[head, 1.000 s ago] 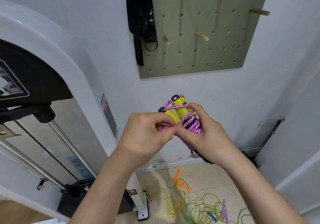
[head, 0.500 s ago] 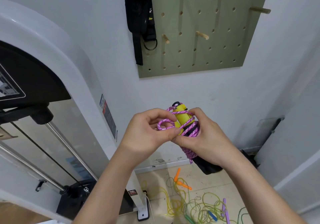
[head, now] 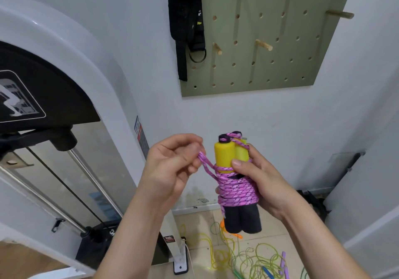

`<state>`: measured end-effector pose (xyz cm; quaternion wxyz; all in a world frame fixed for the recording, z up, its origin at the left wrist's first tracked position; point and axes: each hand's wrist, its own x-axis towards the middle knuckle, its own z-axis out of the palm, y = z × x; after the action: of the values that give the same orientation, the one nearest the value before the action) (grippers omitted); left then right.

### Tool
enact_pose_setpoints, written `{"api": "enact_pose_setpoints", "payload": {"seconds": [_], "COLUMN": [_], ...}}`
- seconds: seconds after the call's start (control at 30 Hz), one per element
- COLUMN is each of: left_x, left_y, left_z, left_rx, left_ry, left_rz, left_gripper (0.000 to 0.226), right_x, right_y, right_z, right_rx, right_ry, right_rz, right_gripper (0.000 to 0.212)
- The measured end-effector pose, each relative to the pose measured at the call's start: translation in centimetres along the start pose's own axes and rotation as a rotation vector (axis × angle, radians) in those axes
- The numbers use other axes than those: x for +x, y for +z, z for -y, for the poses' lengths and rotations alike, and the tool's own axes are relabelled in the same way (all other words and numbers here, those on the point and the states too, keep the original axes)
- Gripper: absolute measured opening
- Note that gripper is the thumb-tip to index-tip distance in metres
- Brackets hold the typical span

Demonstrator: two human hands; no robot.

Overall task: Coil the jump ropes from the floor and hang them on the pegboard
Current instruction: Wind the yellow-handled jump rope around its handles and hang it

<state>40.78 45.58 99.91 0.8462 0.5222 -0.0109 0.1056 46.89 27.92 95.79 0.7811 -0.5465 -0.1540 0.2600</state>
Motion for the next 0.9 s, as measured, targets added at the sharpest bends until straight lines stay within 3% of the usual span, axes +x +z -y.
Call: {"api": "enact_pose_setpoints", "payload": {"seconds": [0.1, 0.17, 0.23, 0.33, 0.4, 0.5, 0.57, 0.67, 0.77, 0.9], "left_x": [-0.1, 0.3, 0.9, 1.5, 1.3, 0.7, 0.2, -0.1, 0.2, 0.6], "left_y": [0.6, 0.5, 0.1, -1.0, -1.8, -1.9, -1.3, -0.7, -0.7, -0.2], "left_z": [-0.8, -1.1, -0.6, 0.8, 1.5, 2.3, 2.8, 3.1, 2.4, 0.6], "left_rx": [0.416, 0.404, 0.175, -0.385, -0.616, -0.681, -0.635, -0.491, -0.339, 0.034], "left_ry": [0.145, 0.195, 0.162, 0.061, 0.022, -0.033, -0.094, -0.141, -0.062, 0.082], "left_rz": [-0.047, -0.127, -0.175, -0.158, -0.077, 0.024, 0.06, 0.152, 0.185, 0.032], "left_gripper": [0.018, 0.012, 0.008, 0.008, 0.033, 0.075, 0.089, 0.076, 0.038, 0.019], "right_x": [0.4, 0.4, 0.2, 0.0, 0.2, 0.1, 0.0, 0.0, -0.3, -0.3], "right_y": [0.0, 0.1, 0.6, 1.3, 1.3, 1.5, 1.5, 1.7, 1.8, 1.9], "right_z": [0.2, 0.7, 1.1, 0.7, 0.3, 0.2, 0.3, 0.4, 0.3, 0.2], "right_rx": [-0.17, -0.163, -0.092, 0.124, 0.289, 0.439, 0.467, 0.475, 0.475, 0.45], "right_ry": [-0.021, -0.037, -0.039, -0.019, -0.007, -0.004, -0.012, -0.048, -0.032, -0.004], "right_rz": [-0.087, -0.093, -0.035, 0.035, 0.05, 0.064, 0.08, 0.122, 0.186, 0.18], "right_gripper": [0.057, 0.05, 0.045, 0.047, 0.064, 0.071, 0.068, 0.066, 0.064, 0.072]}}
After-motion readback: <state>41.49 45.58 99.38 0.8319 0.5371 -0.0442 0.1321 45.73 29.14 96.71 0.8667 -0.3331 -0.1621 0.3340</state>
